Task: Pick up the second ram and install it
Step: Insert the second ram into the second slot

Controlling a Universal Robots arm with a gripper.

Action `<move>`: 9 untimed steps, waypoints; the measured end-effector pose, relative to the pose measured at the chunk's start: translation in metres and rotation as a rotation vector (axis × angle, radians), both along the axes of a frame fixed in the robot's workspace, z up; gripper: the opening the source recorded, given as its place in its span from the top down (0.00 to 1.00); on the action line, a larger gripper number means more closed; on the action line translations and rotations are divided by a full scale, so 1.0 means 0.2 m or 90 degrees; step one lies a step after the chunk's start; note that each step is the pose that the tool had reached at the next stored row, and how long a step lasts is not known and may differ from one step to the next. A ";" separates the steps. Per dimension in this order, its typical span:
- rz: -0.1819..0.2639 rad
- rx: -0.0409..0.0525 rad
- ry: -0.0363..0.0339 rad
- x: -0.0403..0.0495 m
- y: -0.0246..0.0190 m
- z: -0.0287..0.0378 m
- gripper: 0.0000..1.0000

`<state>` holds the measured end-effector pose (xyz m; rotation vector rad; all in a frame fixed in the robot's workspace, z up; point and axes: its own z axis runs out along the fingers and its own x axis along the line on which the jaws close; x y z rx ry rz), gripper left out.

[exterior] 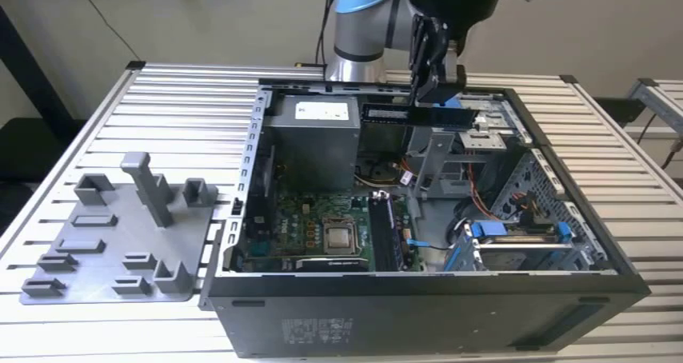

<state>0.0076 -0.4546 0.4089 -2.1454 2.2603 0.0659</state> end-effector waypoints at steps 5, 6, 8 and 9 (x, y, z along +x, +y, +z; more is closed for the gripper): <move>-0.002 0.0000 0.0000 0.000 0.000 0.000 0.86; -0.003 0.0000 0.0000 0.000 0.000 0.000 0.86; -0.004 0.0000 0.0000 0.000 0.000 0.000 0.86; -0.004 0.0000 0.0000 0.000 0.000 0.000 0.86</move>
